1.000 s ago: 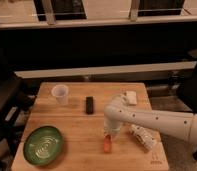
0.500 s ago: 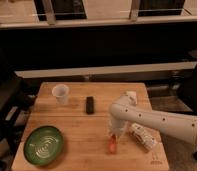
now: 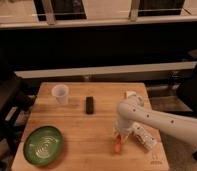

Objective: Drag the pepper across the table

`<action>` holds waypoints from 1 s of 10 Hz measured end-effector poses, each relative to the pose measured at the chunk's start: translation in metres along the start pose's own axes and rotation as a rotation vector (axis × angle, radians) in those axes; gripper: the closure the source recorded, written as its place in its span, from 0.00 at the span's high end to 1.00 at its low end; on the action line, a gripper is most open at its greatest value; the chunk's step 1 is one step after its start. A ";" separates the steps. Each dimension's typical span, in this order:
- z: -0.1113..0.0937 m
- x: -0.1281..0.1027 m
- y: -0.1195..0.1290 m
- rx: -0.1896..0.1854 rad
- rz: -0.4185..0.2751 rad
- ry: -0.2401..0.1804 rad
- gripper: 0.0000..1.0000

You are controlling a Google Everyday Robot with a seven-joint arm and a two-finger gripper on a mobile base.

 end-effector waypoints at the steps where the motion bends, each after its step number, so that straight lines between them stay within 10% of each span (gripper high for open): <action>1: -0.001 0.003 0.006 0.002 0.003 0.000 0.00; 10: -0.009 0.004 0.041 0.005 0.040 -0.010 0.00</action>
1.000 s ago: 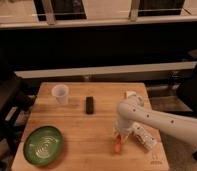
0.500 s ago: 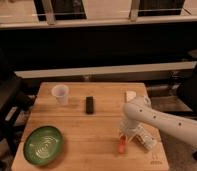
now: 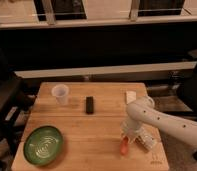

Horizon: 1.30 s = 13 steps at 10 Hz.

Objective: Drag the pepper across the table

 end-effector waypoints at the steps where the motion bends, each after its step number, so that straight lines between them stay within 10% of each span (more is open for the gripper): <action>1: -0.001 0.000 0.002 0.000 0.002 -0.001 0.00; 13: -0.010 0.010 0.038 0.004 0.026 -0.003 0.00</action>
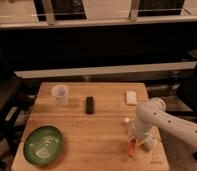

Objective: Drag the pepper across the table

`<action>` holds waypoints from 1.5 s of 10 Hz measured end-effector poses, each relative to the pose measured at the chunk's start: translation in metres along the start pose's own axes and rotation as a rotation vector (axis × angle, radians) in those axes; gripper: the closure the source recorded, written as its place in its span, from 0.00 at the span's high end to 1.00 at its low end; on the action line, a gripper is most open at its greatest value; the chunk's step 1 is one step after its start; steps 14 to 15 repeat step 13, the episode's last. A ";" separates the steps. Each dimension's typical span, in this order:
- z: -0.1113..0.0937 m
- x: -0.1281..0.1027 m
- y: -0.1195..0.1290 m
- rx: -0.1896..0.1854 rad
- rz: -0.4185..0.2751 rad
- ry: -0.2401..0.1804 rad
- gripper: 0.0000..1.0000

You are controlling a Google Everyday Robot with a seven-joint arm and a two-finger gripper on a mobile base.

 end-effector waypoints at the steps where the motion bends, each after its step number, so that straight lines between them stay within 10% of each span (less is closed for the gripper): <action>1: 0.000 0.000 0.000 0.000 0.000 -0.002 0.00; 15: -0.007 0.009 0.021 0.002 0.006 -0.004 0.00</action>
